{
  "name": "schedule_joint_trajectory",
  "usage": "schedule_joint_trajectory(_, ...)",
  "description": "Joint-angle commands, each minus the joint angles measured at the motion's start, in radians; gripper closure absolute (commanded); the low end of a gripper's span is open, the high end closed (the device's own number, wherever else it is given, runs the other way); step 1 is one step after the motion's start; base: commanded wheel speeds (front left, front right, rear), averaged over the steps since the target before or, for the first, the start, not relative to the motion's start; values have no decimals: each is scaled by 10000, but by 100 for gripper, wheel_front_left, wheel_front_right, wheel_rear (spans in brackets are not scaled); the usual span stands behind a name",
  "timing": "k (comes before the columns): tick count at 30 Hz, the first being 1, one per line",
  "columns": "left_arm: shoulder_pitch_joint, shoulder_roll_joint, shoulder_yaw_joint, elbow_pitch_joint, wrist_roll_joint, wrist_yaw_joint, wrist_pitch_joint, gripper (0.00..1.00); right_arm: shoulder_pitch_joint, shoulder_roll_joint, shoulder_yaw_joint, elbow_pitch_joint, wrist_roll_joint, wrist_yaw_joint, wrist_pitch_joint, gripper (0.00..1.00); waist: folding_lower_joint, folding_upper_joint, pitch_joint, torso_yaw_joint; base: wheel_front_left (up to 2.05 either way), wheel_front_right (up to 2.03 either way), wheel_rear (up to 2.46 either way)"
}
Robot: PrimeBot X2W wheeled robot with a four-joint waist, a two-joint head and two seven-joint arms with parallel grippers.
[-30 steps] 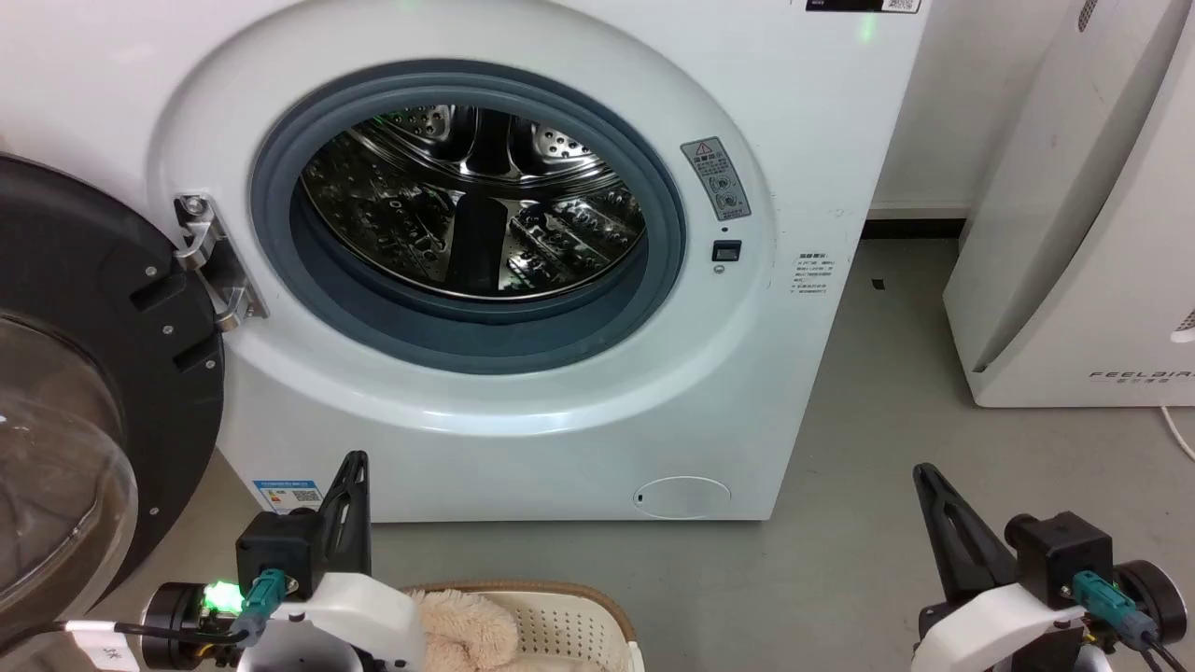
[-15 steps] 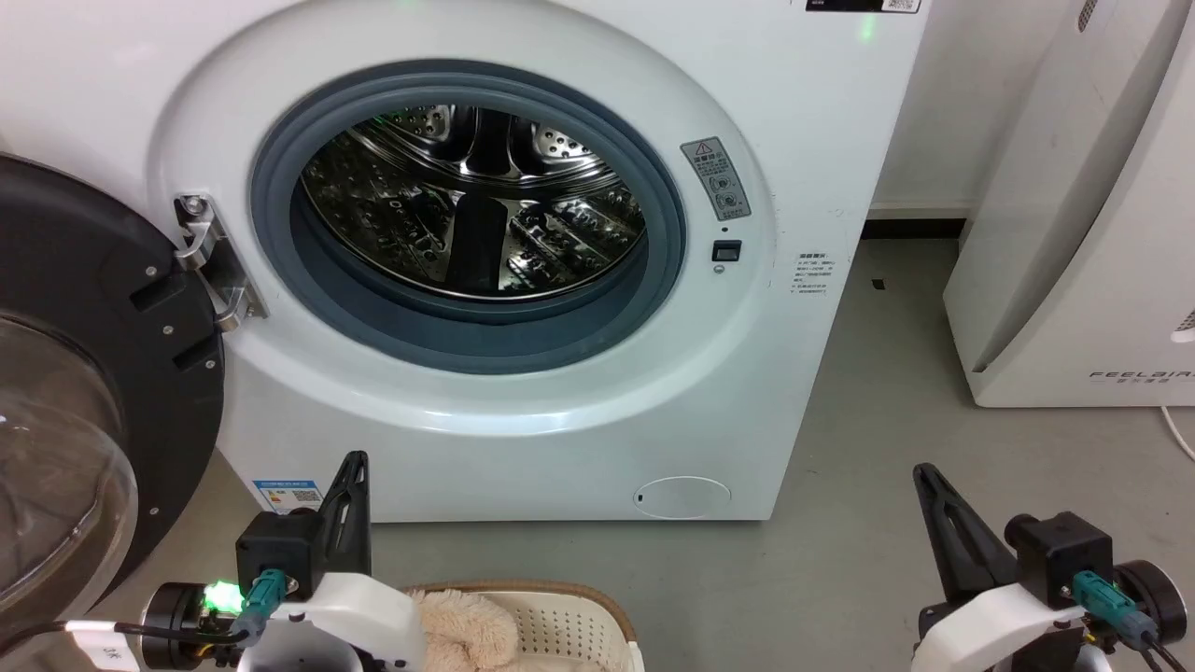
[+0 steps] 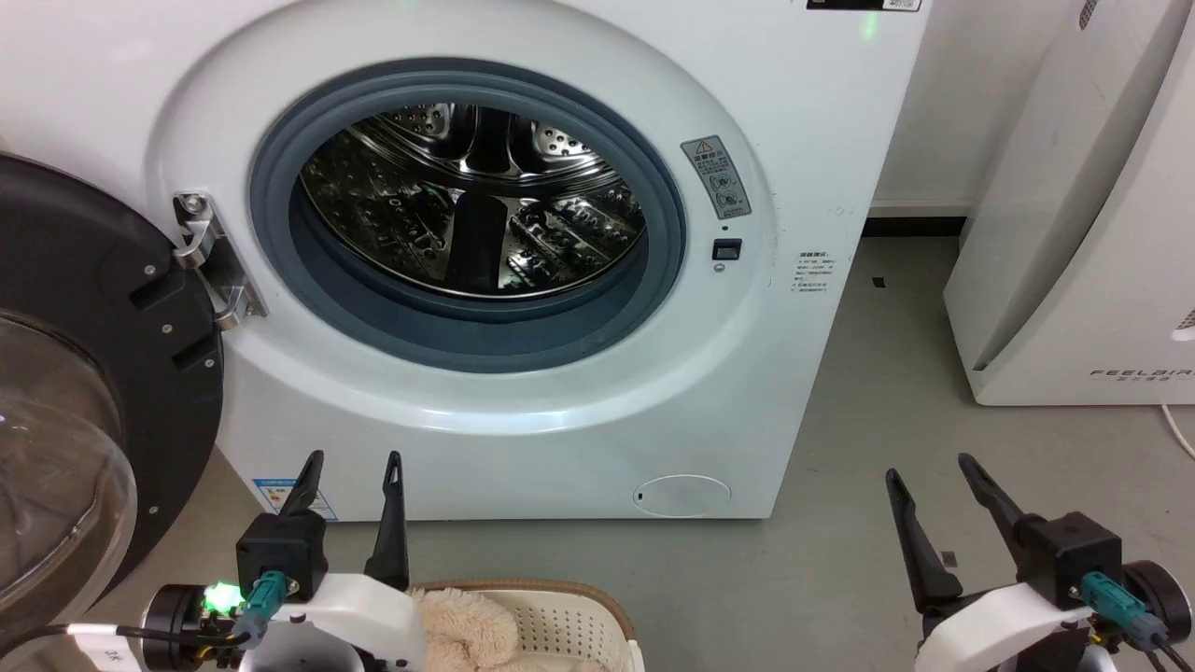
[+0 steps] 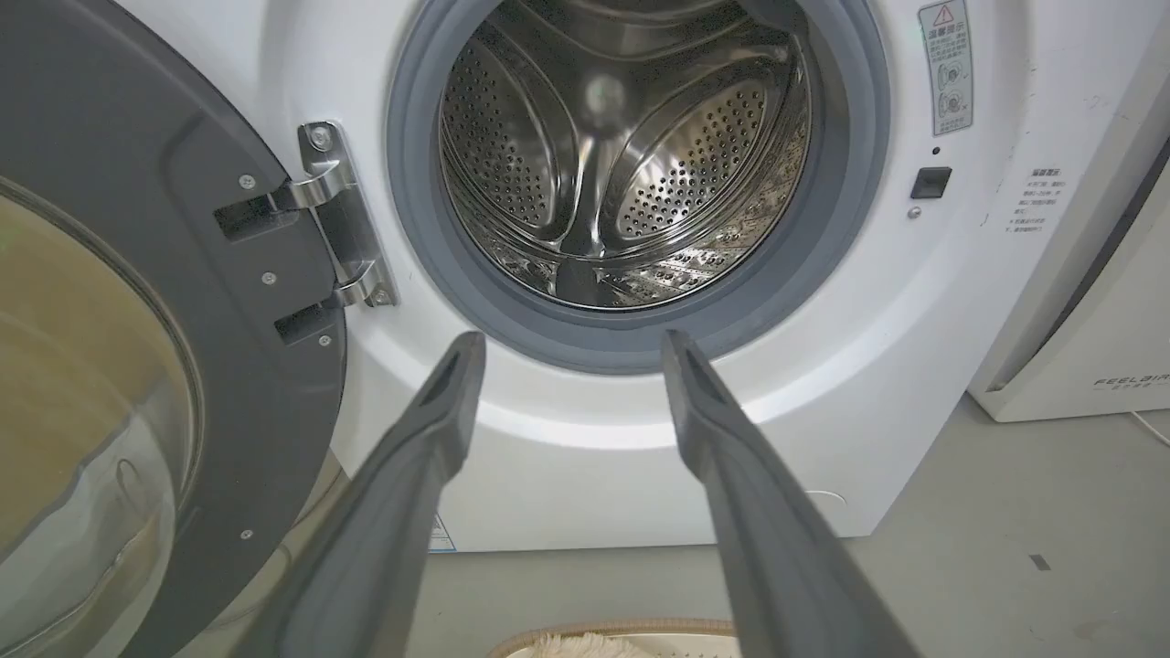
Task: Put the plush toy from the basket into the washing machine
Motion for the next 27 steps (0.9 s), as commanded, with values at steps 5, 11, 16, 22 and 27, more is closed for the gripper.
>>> schedule_joint_trajectory(5, -102, 0, -78, 170, -77, 162, -175, 0, -52, 0, -89, -159, 158, -1, -191, 0, 0, 0, 85, 7, 0, 0, 0)
schedule_joint_trajectory(11, -338, 7, -135, 610, -75, 198, -301, 0, -160, 0, -161, -281, 254, -1, -316, 0, 0, 0, 314, 7, 0, 0, 0)
schedule_joint_trajectory(16, -658, 14, -159, 1208, -118, 197, -405, 0, -313, 0, -213, -407, 316, -2, -420, 0, 0, 0, 634, -22, 0, 0, 0)
schedule_joint_trajectory(22, -1060, 32, -178, 1879, -160, 197, -509, 0, -522, -1, -271, -557, 384, -2, -523, 0, 0, 0, 1052, -59, 0, 0, 0)
schedule_joint_trajectory(27, -1496, 67, -201, 2668, -213, 176, -614, 0, -750, -1, -335, -721, 443, -3, -628, 0, 0, 0, 1531, -108, 0, 0, 0)
